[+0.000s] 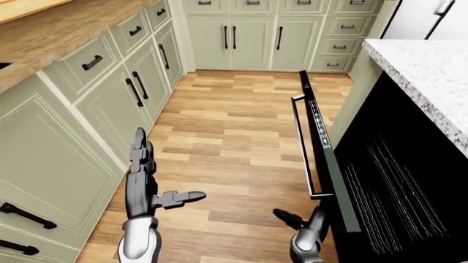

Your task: Close the dishwasher door

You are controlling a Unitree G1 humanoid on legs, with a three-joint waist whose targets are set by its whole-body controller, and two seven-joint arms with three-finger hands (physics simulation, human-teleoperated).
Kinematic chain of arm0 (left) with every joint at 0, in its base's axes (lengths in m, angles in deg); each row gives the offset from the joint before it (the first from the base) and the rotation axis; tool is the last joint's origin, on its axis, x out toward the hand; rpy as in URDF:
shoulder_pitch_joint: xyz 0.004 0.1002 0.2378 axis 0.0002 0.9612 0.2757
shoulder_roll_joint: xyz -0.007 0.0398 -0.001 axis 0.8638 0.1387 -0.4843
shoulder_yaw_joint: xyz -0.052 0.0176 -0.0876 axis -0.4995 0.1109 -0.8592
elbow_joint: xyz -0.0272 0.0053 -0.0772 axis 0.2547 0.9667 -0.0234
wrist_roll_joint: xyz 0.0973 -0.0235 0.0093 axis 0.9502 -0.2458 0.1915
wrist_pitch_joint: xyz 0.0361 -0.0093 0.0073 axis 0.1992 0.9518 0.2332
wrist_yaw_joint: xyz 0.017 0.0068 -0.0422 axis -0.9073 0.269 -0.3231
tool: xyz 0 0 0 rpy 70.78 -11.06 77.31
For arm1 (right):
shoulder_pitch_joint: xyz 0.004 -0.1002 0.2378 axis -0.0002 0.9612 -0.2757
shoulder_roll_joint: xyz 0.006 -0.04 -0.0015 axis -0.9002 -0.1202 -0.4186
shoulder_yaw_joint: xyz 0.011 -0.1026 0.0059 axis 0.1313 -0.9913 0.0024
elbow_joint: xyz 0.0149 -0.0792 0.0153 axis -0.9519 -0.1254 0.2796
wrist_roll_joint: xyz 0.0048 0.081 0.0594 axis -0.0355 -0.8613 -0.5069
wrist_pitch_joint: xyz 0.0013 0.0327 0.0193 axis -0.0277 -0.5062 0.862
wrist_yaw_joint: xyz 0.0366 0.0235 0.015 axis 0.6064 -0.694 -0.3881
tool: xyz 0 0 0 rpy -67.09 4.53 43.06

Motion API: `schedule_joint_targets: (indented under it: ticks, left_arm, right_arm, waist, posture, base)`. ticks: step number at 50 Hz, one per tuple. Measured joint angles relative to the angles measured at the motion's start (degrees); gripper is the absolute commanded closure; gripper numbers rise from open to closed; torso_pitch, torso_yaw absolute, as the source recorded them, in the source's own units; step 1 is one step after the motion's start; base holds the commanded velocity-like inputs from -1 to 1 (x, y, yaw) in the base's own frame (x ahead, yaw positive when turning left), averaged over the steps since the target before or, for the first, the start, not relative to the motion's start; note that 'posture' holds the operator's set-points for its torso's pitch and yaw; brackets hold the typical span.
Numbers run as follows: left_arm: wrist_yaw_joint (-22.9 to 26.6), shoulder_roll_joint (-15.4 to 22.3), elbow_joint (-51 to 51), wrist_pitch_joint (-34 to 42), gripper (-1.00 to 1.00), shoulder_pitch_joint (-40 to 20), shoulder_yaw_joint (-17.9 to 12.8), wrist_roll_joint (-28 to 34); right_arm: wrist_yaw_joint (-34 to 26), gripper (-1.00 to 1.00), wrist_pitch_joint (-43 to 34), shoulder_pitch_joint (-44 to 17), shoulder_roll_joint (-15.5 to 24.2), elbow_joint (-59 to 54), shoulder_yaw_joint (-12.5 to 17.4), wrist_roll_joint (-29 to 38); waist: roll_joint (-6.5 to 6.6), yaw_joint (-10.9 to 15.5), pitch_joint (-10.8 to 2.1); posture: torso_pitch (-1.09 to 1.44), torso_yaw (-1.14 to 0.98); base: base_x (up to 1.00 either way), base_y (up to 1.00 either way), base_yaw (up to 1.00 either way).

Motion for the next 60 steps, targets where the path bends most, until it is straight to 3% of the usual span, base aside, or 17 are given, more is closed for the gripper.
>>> schedule_joint_targets:
  ticks: [28, 60]
  left_arm:
    - [-0.4, -0.01, 0.21, -0.32, -1.0, 0.09, 0.3, 0.38]
    - [-0.66, -0.11, -0.01, -0.65, -1.0, 0.48, 0.65, 0.82]
  right_arm:
    - [-1.94, -1.0, 5.84, 4.16, 5.99, 1.83, 0.59, -5.65]
    - [-6.46, -1.0, 8.59, 8.44, 13.05, 2.78, 1.76, -13.72]
  waist:
    - [-0.54, 0.11, -0.17]
    - [-0.9, -0.41, 0.64]
  posture:
    - [0.0, 0.0]
    - [0.0, 0.0]
  base:
    - [0.0, 0.0, 0.0]
    - [0.0, 0.0, 0.0]
